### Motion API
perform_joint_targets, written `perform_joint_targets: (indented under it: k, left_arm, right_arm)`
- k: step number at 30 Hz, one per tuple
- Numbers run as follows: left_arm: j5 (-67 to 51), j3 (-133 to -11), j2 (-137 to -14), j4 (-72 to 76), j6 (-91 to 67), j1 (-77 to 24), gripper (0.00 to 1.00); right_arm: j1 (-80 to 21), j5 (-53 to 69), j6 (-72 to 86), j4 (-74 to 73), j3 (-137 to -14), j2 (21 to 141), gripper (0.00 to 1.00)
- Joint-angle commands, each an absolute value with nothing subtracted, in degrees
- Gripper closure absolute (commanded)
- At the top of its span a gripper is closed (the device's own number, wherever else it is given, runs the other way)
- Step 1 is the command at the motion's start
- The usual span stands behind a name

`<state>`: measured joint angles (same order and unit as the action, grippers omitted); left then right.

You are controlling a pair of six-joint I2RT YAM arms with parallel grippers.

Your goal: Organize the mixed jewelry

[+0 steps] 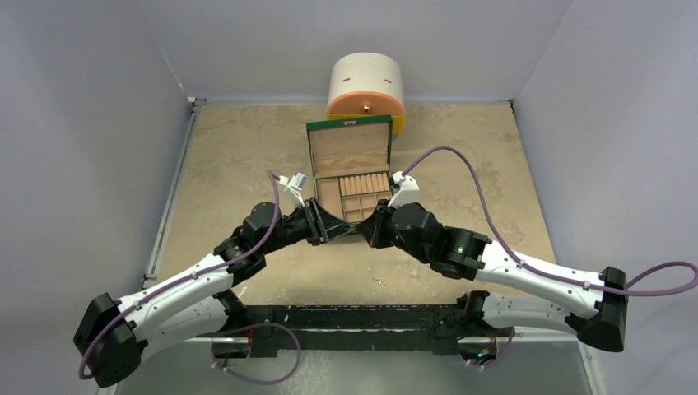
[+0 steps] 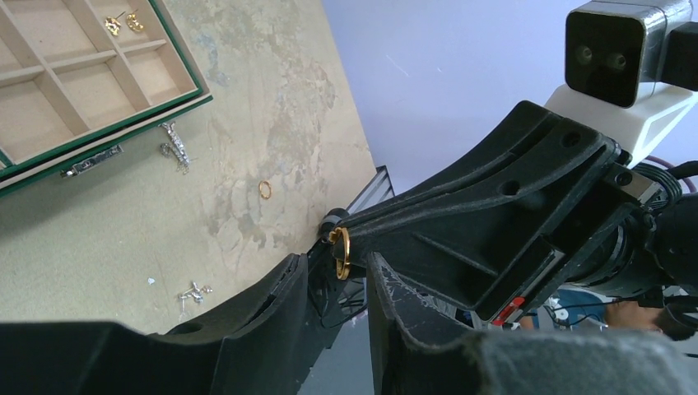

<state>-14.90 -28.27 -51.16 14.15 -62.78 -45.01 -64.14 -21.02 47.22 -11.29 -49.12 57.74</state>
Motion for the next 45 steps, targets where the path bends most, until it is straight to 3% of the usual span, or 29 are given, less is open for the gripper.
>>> perform_joint_targets:
  k: [1,9,15,23,29,37,45]
  left_arm:
    - [-16.15,-28.48,-50.93,17.14,-61.44,-45.15,0.69]
    - [-16.25,-28.45,-51.08,17.02,-61.0,-45.18,0.78]
    - [-16.19,-28.62,-51.13,16.43,-60.59,-45.17,1.0]
    - [-15.34,-28.66,-50.55,15.94,-60.39,-45.18,1.0]
    - [-14.85,-28.71,-49.62,15.65,-60.21,-45.18,1.0]
    - [-18.3,-27.75,-49.43,21.24,-61.68,-45.17,1.0]
    - [-25.56,-27.32,-48.61,28.89,-63.06,-45.17,1.0]
  right_arm:
    - [-64.36,-20.46,47.99,-10.9,-52.19,58.27,1.0]
    - [-64.41,-19.82,47.81,-10.69,-52.75,59.1,1.0]
    - [-64.35,-19.69,47.81,-10.55,-52.83,59.33,1.0]
    - [-64.42,-19.37,48.05,-10.64,-52.39,58.53,0.99]
    - [-64.35,-15.74,48.34,-9.97,-49.81,54.29,0.8]
    - [-64.34,-12.6,47.2,-8.74,-46.74,47.5,0.74]
    - [-64.31,-6.98,46.47,-4.66,-44.31,42.0,0.6]
